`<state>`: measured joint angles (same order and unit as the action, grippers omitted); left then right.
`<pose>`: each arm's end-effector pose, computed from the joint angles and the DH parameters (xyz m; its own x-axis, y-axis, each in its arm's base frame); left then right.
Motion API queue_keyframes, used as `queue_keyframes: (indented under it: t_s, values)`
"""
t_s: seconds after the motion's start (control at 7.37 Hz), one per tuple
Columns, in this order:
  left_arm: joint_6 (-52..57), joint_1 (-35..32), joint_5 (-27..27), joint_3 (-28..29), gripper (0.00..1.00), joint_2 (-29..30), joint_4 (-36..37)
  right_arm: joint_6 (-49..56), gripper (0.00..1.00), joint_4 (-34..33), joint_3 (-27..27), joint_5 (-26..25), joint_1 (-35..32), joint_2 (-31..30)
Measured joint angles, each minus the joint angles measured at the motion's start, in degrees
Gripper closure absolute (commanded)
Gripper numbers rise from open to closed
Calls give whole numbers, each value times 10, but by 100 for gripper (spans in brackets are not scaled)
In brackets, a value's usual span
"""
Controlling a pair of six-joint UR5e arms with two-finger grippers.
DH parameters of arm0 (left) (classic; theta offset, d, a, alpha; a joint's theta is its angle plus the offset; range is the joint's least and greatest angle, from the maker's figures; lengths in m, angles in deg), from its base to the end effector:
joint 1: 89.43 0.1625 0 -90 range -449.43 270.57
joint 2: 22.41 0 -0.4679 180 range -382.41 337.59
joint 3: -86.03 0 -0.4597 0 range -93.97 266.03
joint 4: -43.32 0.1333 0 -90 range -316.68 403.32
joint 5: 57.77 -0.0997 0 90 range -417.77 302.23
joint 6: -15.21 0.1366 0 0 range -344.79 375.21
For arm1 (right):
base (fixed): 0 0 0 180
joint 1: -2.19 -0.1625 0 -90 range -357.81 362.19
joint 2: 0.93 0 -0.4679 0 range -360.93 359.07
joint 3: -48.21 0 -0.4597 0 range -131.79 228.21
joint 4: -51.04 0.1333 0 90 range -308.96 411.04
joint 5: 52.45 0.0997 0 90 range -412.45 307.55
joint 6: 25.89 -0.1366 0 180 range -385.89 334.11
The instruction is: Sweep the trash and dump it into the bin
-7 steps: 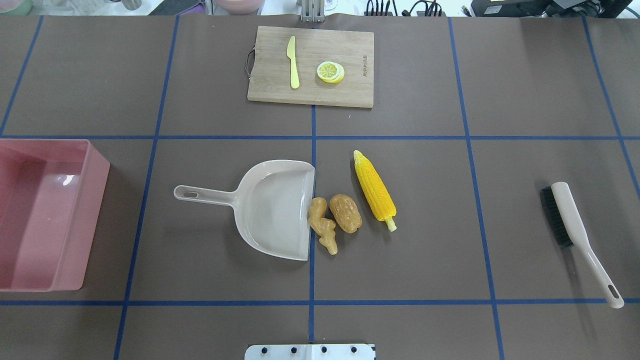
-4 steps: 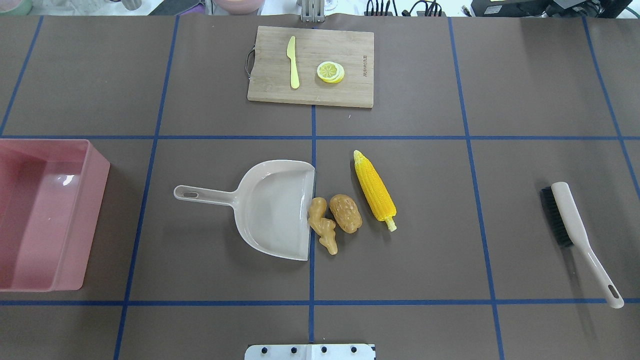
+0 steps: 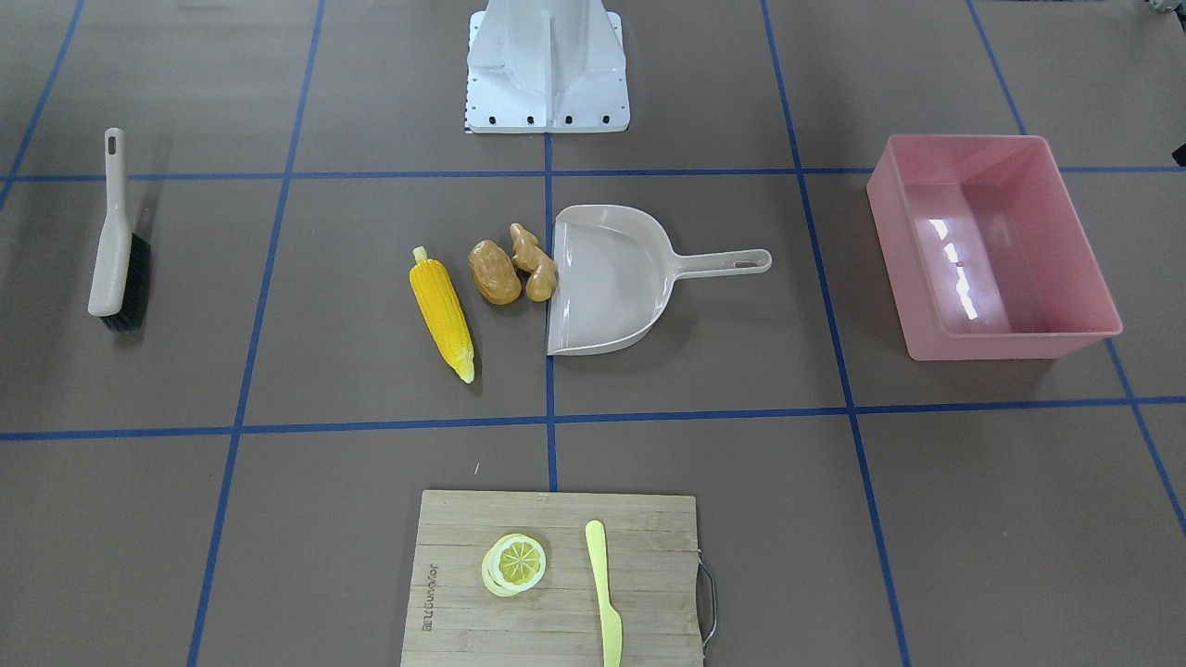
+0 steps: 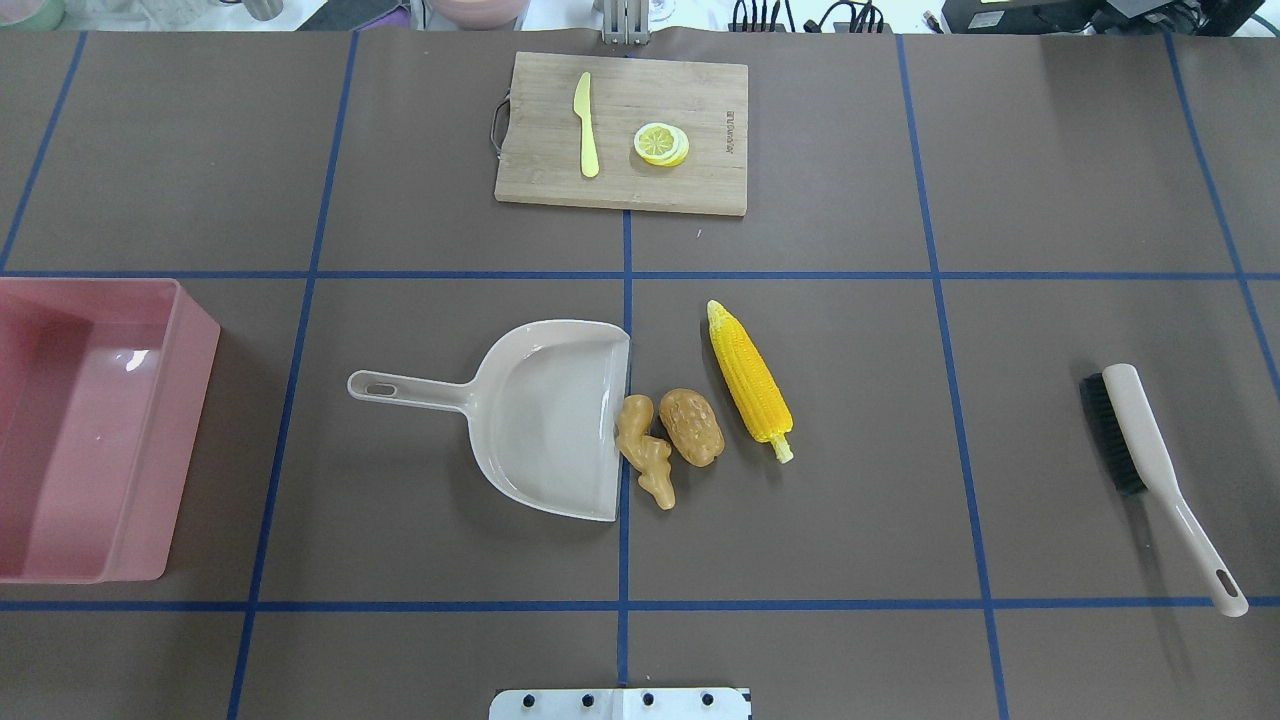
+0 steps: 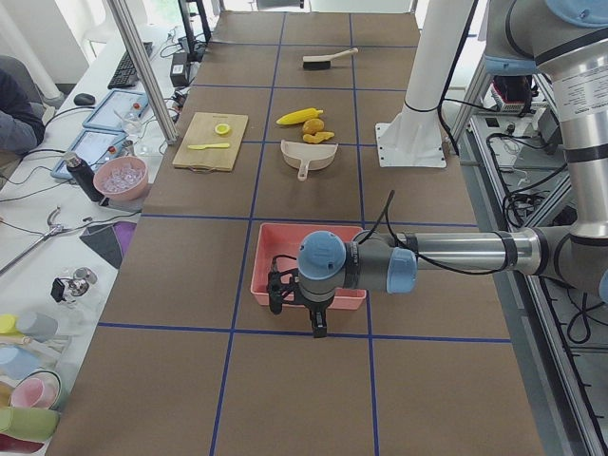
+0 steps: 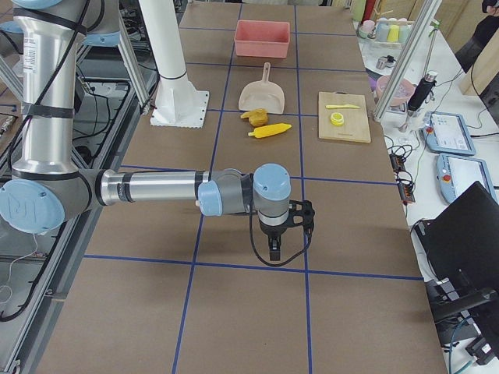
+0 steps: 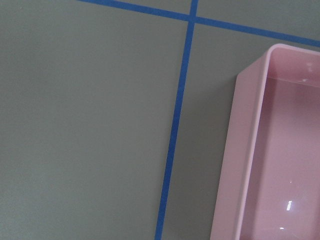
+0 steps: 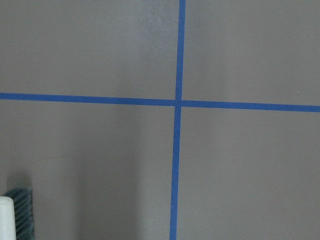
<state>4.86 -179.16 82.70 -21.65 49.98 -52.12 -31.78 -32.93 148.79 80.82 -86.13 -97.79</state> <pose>-0.0259 -0.4259 0.6849 0.6266 -0.1030 -0.7725 0.1097 0.9930 -0.0435 0.0245 -0.5189 0.6784 0.7236 -0.0356 0.6893 -0.0456 0.9940 0.0991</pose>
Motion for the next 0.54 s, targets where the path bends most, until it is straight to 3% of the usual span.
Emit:
queue_keyframes:
  t_s: [0.54]
  values:
    - [2, 5, -1, -14, 2, 21, -32, 1, 0, 5, 0, -9, 0, 1]
